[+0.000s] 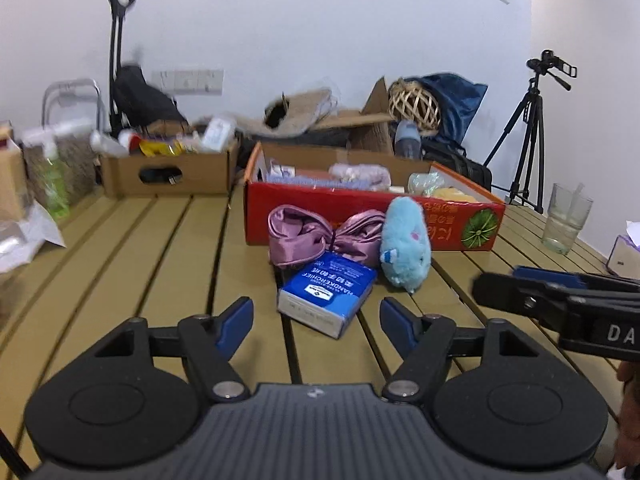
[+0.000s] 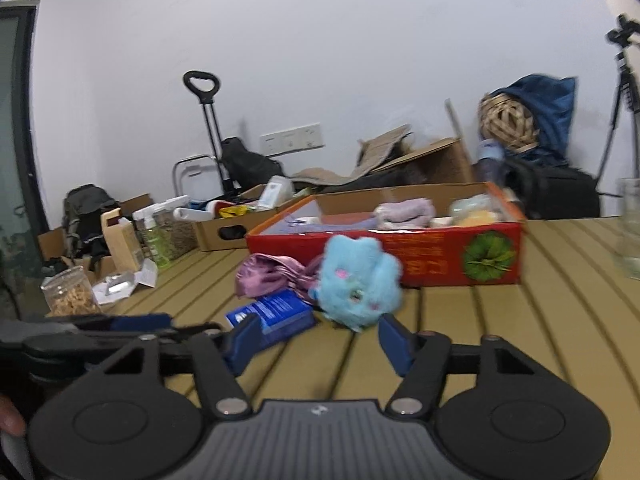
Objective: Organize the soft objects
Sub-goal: 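Close both grippers on the blue handkerchief box on the table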
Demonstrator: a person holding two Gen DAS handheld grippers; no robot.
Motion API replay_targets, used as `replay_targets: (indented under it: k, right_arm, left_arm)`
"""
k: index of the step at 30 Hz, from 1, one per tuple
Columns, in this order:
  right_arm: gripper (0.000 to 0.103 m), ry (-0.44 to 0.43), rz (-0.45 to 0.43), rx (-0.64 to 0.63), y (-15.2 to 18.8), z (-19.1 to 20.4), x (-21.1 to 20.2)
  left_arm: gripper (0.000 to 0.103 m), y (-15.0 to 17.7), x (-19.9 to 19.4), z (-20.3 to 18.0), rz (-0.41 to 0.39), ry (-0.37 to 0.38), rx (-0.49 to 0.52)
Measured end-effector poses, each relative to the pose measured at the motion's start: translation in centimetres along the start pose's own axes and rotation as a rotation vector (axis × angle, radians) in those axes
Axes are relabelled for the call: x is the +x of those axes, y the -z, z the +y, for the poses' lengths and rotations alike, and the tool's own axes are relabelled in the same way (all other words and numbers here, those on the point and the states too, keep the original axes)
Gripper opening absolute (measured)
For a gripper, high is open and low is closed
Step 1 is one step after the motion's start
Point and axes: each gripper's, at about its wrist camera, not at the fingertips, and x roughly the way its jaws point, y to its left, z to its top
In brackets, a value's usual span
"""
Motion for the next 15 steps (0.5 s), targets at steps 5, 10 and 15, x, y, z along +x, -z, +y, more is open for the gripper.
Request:
replay_targets:
  k: [5, 10, 15]
  right_arm:
    - [0.043, -0.107, 0.061, 0.101, -1.7, -0.8, 5.4]
    - [0.042, -0.141, 0.153, 0.114, -2.5, -0.7, 11.1]
    - [0.04, -0.16, 0.231, 0.198, -1.8, -1.4, 14.0]
  left_arm:
    - [0.046, -0.6, 2.8, 2.3, 0.079, 0.049, -0.151]
    - [0.036, -0.3, 3.4, 3.4, 0.101, 0.096, -0.245]
    - [0.025, -0.3, 4.2, 3.7, 0.109, 0.129, -0.309]
